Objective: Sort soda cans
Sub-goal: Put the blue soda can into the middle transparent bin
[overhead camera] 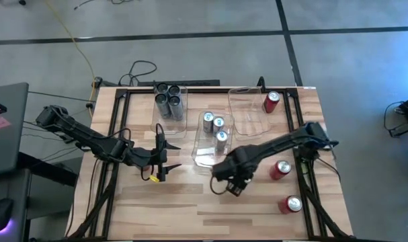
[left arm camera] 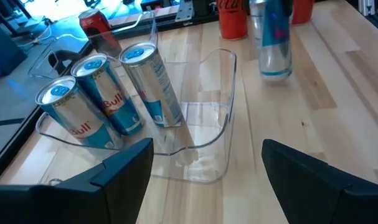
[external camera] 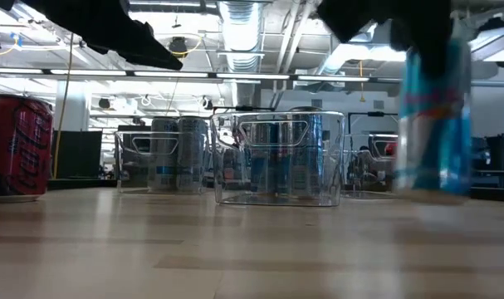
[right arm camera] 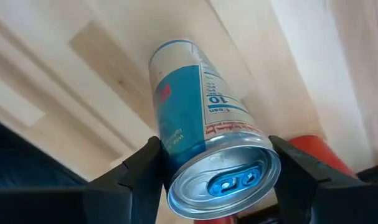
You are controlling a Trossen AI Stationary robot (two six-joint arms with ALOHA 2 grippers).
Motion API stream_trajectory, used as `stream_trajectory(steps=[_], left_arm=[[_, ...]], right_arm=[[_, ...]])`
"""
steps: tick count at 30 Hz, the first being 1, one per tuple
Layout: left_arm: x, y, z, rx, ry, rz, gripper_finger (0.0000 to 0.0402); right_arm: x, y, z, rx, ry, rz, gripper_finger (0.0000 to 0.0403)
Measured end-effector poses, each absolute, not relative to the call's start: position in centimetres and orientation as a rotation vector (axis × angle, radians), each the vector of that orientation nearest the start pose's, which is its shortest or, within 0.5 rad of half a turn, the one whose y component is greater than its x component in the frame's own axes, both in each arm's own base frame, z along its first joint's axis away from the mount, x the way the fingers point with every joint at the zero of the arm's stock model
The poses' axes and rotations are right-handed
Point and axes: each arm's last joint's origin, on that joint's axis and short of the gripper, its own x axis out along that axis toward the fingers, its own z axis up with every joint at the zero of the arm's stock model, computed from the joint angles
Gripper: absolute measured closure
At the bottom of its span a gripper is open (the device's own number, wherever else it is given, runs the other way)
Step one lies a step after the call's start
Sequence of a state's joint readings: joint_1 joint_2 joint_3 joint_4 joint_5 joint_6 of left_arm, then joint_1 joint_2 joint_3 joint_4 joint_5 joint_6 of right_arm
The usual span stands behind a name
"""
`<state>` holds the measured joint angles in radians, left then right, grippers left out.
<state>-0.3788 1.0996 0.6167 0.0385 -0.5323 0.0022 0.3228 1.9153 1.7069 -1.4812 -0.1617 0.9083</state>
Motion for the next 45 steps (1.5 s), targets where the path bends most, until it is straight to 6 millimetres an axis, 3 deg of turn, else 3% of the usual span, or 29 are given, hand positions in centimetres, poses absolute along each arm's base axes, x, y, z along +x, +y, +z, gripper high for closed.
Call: stream_trajectory(steps=[6, 19, 33, 45], left_arm=[[21.8, -7.1, 23.7, 0.194, 0.408, 0.152, 0.0104], [21.7, -7.1, 23.6, 0.186, 0.426, 0.152, 0.0104], [21.8, -7.1, 23.8, 0.169, 0.397, 0.152, 0.0104], [21.8, -7.2, 23.9, 0.169, 0.388, 0.14, 0.0104]], right_arm=[[33.7, 10.6, 25.3, 0.502, 1.757, -0.442, 0.0147], [34.4, 10.8, 25.2, 0.502, 1.686, -0.395, 0.01], [34.4, 10.5, 25.3, 0.527, 1.679, -0.449, 0.0097], [33.5, 12.1, 25.3, 0.496, 1.713, -0.449, 0.0097]])
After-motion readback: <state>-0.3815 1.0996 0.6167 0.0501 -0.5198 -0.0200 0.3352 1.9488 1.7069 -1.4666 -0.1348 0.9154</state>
